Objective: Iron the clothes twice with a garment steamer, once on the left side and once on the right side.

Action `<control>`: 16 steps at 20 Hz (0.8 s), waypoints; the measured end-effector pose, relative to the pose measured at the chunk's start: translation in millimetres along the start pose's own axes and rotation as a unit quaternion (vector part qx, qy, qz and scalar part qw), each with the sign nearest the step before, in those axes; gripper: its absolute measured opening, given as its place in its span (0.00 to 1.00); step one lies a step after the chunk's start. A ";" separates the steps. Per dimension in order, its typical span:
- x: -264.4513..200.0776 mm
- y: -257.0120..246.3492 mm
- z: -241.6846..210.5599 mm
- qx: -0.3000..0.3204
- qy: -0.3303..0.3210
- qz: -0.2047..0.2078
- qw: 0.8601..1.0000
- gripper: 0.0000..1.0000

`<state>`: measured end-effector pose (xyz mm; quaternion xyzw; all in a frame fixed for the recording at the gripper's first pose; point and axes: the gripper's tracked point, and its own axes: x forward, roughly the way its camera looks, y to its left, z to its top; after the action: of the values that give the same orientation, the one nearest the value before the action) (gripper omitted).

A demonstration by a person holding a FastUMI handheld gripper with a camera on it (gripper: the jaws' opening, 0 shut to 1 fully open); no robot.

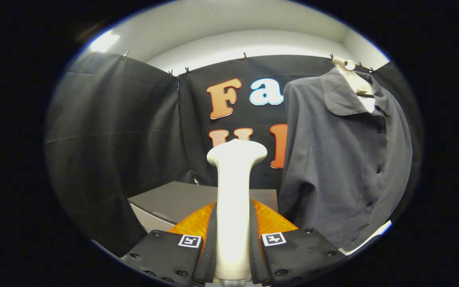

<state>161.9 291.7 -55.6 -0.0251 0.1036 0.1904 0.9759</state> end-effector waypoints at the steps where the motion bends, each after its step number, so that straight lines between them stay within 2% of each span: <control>1: -9.7 -6.6 2.5 -0.002 -0.005 -0.006 1.000 0.41; 10: -84.5 -68.3 27.6 -0.004 -0.046 -0.065 0.997 0.41; 16: -129.3 -112.0 28.1 -0.003 -0.059 -0.114 0.992 0.41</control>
<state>92.4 143.0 0.4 -0.0285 0.0422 0.0798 0.9955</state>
